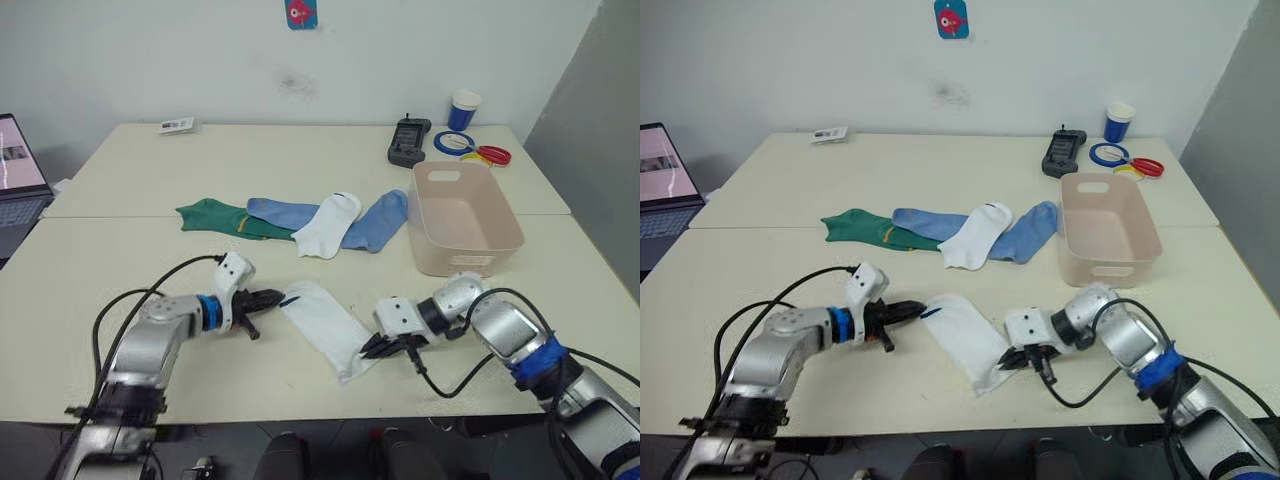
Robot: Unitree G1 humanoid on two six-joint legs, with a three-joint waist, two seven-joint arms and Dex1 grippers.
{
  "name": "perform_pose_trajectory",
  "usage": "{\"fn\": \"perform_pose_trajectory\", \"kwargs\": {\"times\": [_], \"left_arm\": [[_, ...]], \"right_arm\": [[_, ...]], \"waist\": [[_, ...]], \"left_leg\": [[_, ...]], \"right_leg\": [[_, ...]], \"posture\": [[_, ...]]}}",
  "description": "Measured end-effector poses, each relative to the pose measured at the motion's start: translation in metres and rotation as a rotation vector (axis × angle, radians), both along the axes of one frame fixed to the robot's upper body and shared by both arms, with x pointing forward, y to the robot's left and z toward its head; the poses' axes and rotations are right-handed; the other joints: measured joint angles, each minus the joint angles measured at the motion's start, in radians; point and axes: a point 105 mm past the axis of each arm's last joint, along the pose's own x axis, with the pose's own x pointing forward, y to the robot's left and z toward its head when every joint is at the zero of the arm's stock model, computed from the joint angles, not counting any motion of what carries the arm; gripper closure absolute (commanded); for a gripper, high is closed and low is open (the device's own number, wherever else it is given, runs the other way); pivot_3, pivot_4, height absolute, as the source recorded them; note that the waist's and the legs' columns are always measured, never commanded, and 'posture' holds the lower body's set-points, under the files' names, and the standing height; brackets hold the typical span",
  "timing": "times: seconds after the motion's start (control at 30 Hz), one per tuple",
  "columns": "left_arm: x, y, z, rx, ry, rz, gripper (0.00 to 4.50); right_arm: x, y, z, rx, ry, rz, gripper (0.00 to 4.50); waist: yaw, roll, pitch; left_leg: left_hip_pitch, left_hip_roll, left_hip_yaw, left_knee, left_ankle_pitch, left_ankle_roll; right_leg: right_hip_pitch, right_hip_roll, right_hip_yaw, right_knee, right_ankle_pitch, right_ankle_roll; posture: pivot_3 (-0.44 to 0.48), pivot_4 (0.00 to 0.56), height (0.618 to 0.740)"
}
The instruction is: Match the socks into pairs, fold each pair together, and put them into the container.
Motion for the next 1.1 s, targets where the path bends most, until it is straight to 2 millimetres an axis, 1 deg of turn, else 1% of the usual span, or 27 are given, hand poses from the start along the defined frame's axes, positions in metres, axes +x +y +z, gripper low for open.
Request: {"fn": "perform_pose_trajectory", "kwargs": {"times": [0.13,0.2,0.27,0.3,0.37,0.47,0.53,0.63,0.67,0.73,0.83,0.87,0.93,1.0,1.07,1.1], "left_arm": [[-0.023,-0.006,-0.003,-0.036,0.024,0.071,4.5],[-0.029,-0.009,-0.003,-0.052,0.028,0.1,4.5],[-0.031,-0.01,-0.002,-0.053,0.019,0.127,4.5],[-0.032,-0.01,-0.001,-0.054,0.018,0.136,4.5],[-0.033,-0.009,-0.002,-0.057,0.02,0.153,4.5],[-0.034,-0.009,0.001,-0.076,0.023,0.141,3.89],[-0.033,-0.005,0.005,-0.069,0.021,0.113,3.25],[-0.023,0.011,0.021,-0.04,-0.017,0.09,2.27],[-0.019,0.016,0.027,-0.03,-0.033,0.076,1.95],[-0.011,0.019,0.036,-0.021,-0.062,0.04,1.34],[0.0,0.019,0.042,-0.002,-0.087,-0.045,1.34],[0.004,0.015,0.042,0.005,-0.095,-0.088,1.34],[0.01,0.006,0.038,0.027,-0.098,-0.165,1.34],[0.019,-0.001,0.033,0.063,-0.1,-0.225,1.34],[0.023,-0.011,0.027,0.091,-0.105,-0.289,1.34],[0.023,-0.016,0.025,0.102,-0.107,-0.32,1.34]], "right_arm": [[0.009,-0.004,0.003,-0.023,0.018,0.043,4.42],[0.012,-0.004,0.005,-0.027,0.017,0.059,4.42],[0.015,-0.005,0.005,-0.029,0.015,0.062,4.0],[0.015,-0.005,0.005,-0.029,0.016,0.063,3.89],[0.015,-0.006,0.005,-0.029,0.024,0.062,3.21],[0.012,-0.008,0.011,-0.001,0.041,0.043,2.18],[0.009,-0.014,0.018,0.025,0.059,0.001,1.44],[0.006,-0.032,0.032,0.086,0.083,-0.132,0.39],[0.004,-0.037,0.036,0.117,0.089,-0.193,0.38],[0.0,-0.044,0.038,0.166,0.116,-0.314,0.38],[-0.008,-0.051,0.033,0.24,0.209,-0.554,0.38],[-0.013,-0.053,0.027,0.25,0.253,-0.636,0.38],[-0.027,-0.054,0.014,0.225,0.335,-0.735,0.38],[-0.036,-0.048,0.006,0.233,0.391,-0.832,0.38],[-0.04,-0.04,0.004,0.241,0.42,-0.884,0.38],[-0.04,-0.039,0.003,0.234,0.415,-0.91,0.38]], "waist": [[0.001,0.0,0.0],[0.002,0.0,0.0],[0.003,0.0,0.0],[0.003,0.0,0.0],[0.004,0.0,0.0],[0.006,0.0,0.0],[0.01,0.0,0.0],[0.022,0.0,0.0],[0.024,0.0,0.0],[0.027,0.0,0.0],[0.031,0.0,0.0],[0.033,0.0,0.0],[0.035,0.0,0.0],[0.034,0.0,0.0],[0.026,0.0,0.0],[0.024,0.0,0.0]], "left_leg": [[0.0,0.0,-0.001,0.0,0.0,0.0],[0.0,0.0,-0.001,0.0,0.0,0.0],[0.0,0.0,-0.001,0.0,0.0,0.0],[0.0,0.0,-0.001,0.0,0.0,0.0],[0.0,-0.001,-0.001,0.0,0.0,0.0],[-0.001,-0.001,-0.001,0.0,0.0,0.0],[-0.001,-0.001,-0.002,0.0,0.0,-0.001],[-0.001,-0.001,-0.002,0.0,0.0,-0.001],[-0.001,-0.002,-0.002,-0.001,0.0,-0.001],[-0.001,-0.002,-0.002,-0.001,0.0,-0.001],[-0.002,-0.002,-0.002,-0.002,0.0,-0.001],[-0.002,-0.002,-0.002,-0.002,0.0,-0.001],[-0.002,-0.002,-0.001,-0.002,0.0,-0.001],[-0.002,-0.002,-0.001,-0.002,0.0,-0.001],[-0.002,-0.002,0.001,-0.002,0.0,-0.001],[-0.002,-0.002,0.001,-0.002,0.0,-0.001]], "right_leg": [[0.0,0.0,0.0,0.0,0.0,-0.001],[0.0,0.0,0.0,0.0,0.0,-0.001],[0.0,0.0,0.0,0.0,0.0,-0.001],[0.0,0.0,0.0,0.0,0.0,-0.001],[0.0,0.0,0.0,0.0,0.0,-0.001],[0.0,-0.002,0.0,0.0,0.0,-0.001],[0.0,-0.002,-0.001,0.0,0.0,-0.002],[0.0,-0.002,-0.002,0.0,-0.002,-0.004],[0.0,-0.003,-0.002,-0.001,-0.002,-0.005],[0.0,-0.003,-0.002,-0.001,-0.002,-0.005],[0.0,-0.004,-0.003,-0.001,-0.002,-0.005],[0.0,-0.004,-0.003,-0.001,-0.002,-0.005],[0.0,-0.004,-0.002,-0.001,-0.003,-0.005],[0.0,-0.004,-0.002,-0.002,-0.004,-0.003],[-0.001,-0.003,-0.001,-0.001,-0.005,0.0],[-0.001,-0.002,-0.002,-0.001,-0.005,0.0]], "posture": [[0.0,0.15,0.74],[0.0,0.15,0.74],[0.0,0.15,0.74],[0.0,0.15,0.74],[0.0,0.15,0.74],[0.0,0.15,0.74],[0.0,0.15,0.74],[0.0,0.15,0.74],[0.0,0.15,0.74],[0.0,0.15,0.74],[0.0,0.15,0.74],[0.0,0.15,0.74],[0.0,0.15,0.74],[0.0,0.15,0.74],[0.0,0.15,0.74],[0.0,0.15,0.74]]}}
